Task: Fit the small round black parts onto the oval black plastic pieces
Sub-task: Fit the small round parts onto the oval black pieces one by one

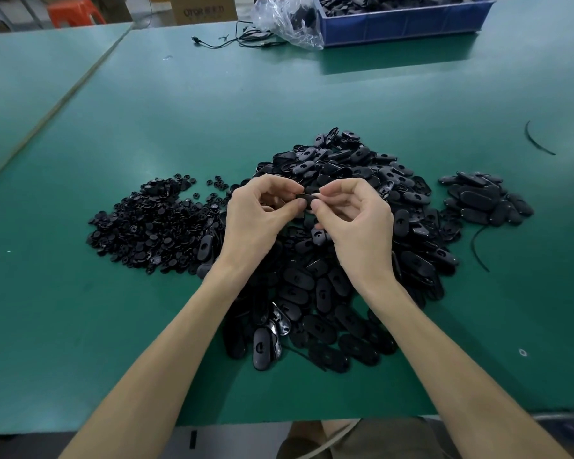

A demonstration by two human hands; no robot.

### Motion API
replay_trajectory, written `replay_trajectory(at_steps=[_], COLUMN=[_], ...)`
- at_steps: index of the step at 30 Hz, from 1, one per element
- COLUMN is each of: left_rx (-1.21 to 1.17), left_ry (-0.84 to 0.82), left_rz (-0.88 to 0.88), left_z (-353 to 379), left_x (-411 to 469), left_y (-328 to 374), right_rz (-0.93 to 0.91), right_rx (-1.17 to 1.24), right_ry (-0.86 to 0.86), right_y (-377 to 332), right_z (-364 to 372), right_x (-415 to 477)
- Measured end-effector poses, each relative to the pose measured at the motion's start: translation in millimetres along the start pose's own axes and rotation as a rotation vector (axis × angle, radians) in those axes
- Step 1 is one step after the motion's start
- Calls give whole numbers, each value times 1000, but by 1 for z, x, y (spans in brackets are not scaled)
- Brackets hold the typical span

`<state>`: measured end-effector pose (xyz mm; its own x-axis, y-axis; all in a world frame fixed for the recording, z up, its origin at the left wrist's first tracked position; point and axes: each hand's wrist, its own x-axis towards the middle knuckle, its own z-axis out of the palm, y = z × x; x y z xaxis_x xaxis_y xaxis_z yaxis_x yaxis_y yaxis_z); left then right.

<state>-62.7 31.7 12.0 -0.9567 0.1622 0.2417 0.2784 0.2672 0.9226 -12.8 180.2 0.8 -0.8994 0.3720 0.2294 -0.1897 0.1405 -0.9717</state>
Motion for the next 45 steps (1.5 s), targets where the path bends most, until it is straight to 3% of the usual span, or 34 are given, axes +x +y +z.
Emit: replay_trajectory(at_steps=[8, 17, 27, 35, 45], left_rx=[-112, -267, -286, -116, -168], left_ry=[-131, -154, -112, -294, -289], left_rz=[-53, -190, -49, 8, -117], left_z=[-12, -7, -6, 0, -5], left_x=[5, 4, 2, -1, 2], left_y=[-1, 0, 5, 9, 6], right_rz=[-14, -25, -52, -41, -65], right_rx=[63, 205, 13, -19, -35], right_ry=[-26, -12, -46, -7, 38], right_y=[-2, -5, -3, -4, -5], right_z=[0, 1, 4, 3, 3], right_x=[1, 1, -2, 0, 0])
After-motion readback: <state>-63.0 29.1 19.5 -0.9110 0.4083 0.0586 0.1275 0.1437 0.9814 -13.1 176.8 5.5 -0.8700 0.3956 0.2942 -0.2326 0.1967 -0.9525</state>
